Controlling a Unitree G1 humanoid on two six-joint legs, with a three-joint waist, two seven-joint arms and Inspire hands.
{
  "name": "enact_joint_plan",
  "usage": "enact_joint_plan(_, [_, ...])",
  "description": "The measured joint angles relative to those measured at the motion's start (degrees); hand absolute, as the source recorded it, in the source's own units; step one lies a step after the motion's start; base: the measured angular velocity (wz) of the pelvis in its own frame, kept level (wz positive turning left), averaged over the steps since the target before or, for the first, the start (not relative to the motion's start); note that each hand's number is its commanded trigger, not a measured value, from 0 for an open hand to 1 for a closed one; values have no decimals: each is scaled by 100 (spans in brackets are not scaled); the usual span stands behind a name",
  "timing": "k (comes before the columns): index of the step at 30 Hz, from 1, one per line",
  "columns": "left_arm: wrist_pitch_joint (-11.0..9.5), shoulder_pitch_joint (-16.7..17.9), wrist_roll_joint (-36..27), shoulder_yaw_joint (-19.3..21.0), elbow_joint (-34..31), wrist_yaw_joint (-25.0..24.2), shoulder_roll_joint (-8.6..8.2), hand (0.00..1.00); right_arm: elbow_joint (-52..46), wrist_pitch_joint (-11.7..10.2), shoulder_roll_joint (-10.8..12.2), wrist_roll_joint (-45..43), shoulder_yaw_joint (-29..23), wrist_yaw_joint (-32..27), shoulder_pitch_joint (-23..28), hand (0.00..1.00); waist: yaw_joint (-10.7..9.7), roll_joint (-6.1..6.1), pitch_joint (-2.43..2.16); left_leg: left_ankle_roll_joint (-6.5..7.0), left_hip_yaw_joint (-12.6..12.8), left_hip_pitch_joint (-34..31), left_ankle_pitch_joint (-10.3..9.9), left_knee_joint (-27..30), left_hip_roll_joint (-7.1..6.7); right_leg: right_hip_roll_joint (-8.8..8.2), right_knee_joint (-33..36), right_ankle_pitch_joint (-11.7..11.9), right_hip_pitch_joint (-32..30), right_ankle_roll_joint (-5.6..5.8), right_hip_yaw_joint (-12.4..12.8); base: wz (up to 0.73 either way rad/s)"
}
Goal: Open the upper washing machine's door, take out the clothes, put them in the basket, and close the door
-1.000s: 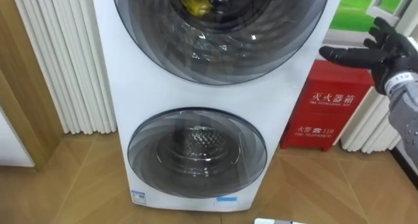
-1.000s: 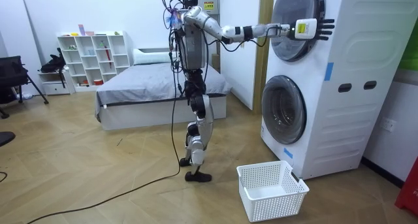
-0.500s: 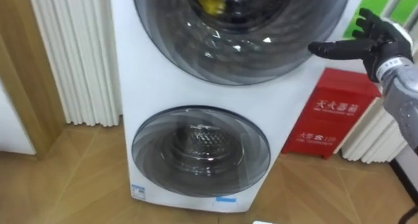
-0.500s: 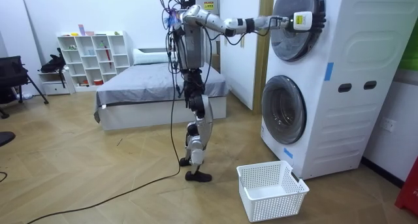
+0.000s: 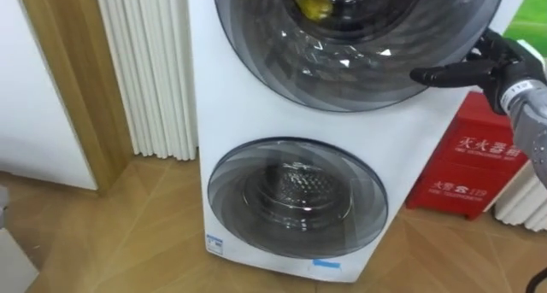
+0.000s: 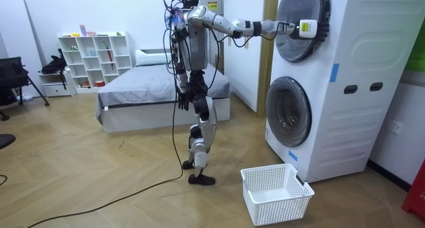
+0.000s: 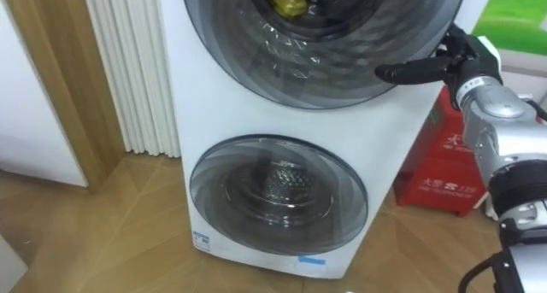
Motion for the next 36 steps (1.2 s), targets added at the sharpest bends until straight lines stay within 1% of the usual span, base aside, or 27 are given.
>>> enact_joint_plan(3, [-61,59,-1,0,0,-45,1,0,24,0,-2,-6,1,-62,3,0,14,9,-20,0,-22,-2,0,0,-4,-3,2,0,9,0,-23,4])
enact_joint_plan(8, [-96,64,-61,-1,-1,-109,7,0,115,0,0,-209,8,-191,20,0,120,51,-83,0,-23,26,1,-2,0,-8,18,1,32,-1,-60,1])
enact_joint_plan(11, [-113,64,-66,-4,-1,-109,7,0,175,0,0,-261,8,-317,20,0,126,50,-82,1,-96,19,2,-2,-8,-20,9,1,59,-1,-138,13])
enact_joint_plan(14, [-112,77,-77,-3,-7,-109,7,0,193,0,1,-250,9,-388,20,0,144,40,-76,0,-124,-3,18,-2,-18,-30,4,-5,52,1,-140,5])
enact_joint_plan(19, [-118,62,-43,4,-7,-107,26,0,112,2,1,-278,85,-437,22,0,151,46,-79,-2,-64,-8,20,-9,-14,-25,4,-6,27,0,-104,-4])
enact_joint_plan(20, [-122,70,-46,5,-5,-105,31,0,-3,15,3,-296,135,-465,39,0,154,53,-79,-2,-1,-2,20,-16,-6,-21,11,-6,11,0,-64,-15])
enact_joint_plan(22, [-122,84,-49,4,0,-98,42,0,-263,14,2,-309,227,-552,66,0,133,65,-80,1,39,-2,22,-19,-3,-18,16,-5,-2,-1,-20,-16])
enact_joint_plan(24, [-124,55,-59,10,-3,-95,60,0,-503,96,3,-316,229,-622,82,0,117,66,-84,1,77,6,22,-23,-2,-16,21,-5,-18,-1,14,-12])
enact_joint_plan(25, [-127,13,-60,12,-2,-94,61,0,-728,142,2,-324,231,-674,172,0,116,64,-85,1,105,-1,22,-43,4,-12,42,-5,-59,-1,28,-15])
enact_joint_plan(26, [-147,-23,-60,8,-2,-94,60,0,-958,142,2,-327,231,-751,273,0,112,65,-85,1,148,-8,22,-65,12,-7,52,-4,-90,-3,52,-14])
enact_joint_plan(30, [-222,-44,-57,4,-8,-92,63,0,-1385,142,-1,-341,230,-890,330,0,83,65,-87,1,218,0,22,-75,17,-5,58,-4,-110,-3,107,-12])
enact_joint_plan(31, [-223,-42,-59,0,-18,-92,59,0,-1593,143,-3,-375,222,-955,330,0,44,65,-90,1,202,-34,22,-76,19,-6,89,-4,-174,-3,106,-7])
enact_joint_plan(33, [-201,7,-53,0,-103,-94,54,0,-2070,217,-7,-507,214,-1002,369,0,-80,69,-92,1,199,-90,22,-77,22,-10,105,-4,-239,-3,72,-4])
enact_joint_plan(34, [-195,21,-34,7,-135,-94,65,0,-2377,261,-6,-609,215,-1003,431,0,-142,72,-93,1,212,-93,22,-89,29,-12,107,-3,-255,-4,2,-10])
enact_joint_plan(36, [-192,-3,-39,6,-135,-94,100,0,-2855,297,-9,-737,218,-1002,620,0,-184,73,-94,1,208,-72,22,-93,35,-11,121,-3,-253,-4,-3,-19])
